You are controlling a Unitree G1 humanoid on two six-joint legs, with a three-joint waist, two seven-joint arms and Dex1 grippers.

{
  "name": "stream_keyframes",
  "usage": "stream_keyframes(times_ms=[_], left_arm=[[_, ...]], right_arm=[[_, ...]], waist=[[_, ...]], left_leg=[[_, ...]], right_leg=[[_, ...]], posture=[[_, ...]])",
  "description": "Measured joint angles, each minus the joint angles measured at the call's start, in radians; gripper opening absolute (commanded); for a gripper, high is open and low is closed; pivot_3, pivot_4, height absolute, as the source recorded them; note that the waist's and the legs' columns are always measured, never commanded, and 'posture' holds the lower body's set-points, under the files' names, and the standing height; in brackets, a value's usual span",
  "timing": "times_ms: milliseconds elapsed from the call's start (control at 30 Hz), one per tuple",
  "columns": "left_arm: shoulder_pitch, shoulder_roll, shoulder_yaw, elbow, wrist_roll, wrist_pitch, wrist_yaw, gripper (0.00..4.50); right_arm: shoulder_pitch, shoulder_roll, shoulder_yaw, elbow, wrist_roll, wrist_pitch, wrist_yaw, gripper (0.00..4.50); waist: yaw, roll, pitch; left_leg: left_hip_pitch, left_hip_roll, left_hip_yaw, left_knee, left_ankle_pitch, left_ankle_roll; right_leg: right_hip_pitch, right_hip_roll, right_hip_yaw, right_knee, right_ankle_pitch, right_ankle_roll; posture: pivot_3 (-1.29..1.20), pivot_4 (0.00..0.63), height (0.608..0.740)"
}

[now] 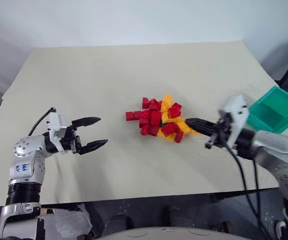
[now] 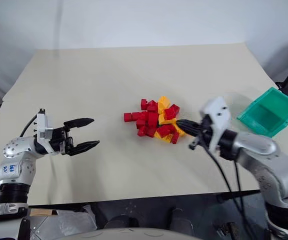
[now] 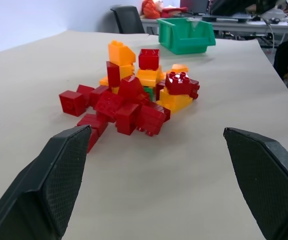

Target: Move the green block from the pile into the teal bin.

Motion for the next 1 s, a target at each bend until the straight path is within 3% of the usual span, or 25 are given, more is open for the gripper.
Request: stream_keyframes(times_ms=[200, 433, 667, 1000], left_arm=[[-0.08, -0.032, -0.009, 0.001, -0.005, 0.0, -0.013, 4.5], [-0.077, -0.03, -0.006, -0.006, -0.013, -0.007, -0.049, 4.5], [-0.054, -0.031, -0.003, -0.043, -0.014, -0.008, -0.05, 4.5], [-0.034, -0.036, 0.001, -0.046, -0.015, -0.013, -0.034, 4.5]], right_arm=[[-0.151, 0.2, 0.19, 0.07, -0.077, 0.125, -0.198, 0.03], [-0.265, 0.308, 0.331, 0.317, -0.242, 0.063, -0.235, 0.03], [-0.371, 0.332, 0.327, 0.618, -0.403, -0.174, -0.207, 0.03], [-0.357, 0.249, 0.257, 0.707, -0.49, -0.247, -0.133, 0.03]], waist=[[-0.003, 0.0, 0.0], [-0.025, -0.001, 0.0], [-0.033, -0.001, 0.0], [-0.031, -0.001, 0.0]], left_leg=[[-0.004, -0.001, 0.007, 0.0, 0.0, 0.0], [-0.003, -0.001, 0.012, -0.001, 0.0, 0.0], [-0.002, 0.0, 0.013, -0.001, 0.0, -0.001], [-0.003, 0.0, 0.013, -0.001, 0.0, -0.001]], right_leg=[[-0.004, 0.001, -0.001, 0.001, 0.001, 0.001], [-0.004, 0.001, -0.001, 0.0, 0.001, 0.001], [-0.004, 0.001, 0.0, 0.001, 0.001, 0.002], [-0.004, 0.001, 0.0, 0.0, 0.001, 0.002]], posture=[[0.0, 0.15, 0.74], [0.0, 0.15, 0.74], [0.0, 0.15, 0.74], [0.0, 0.15, 0.74]])
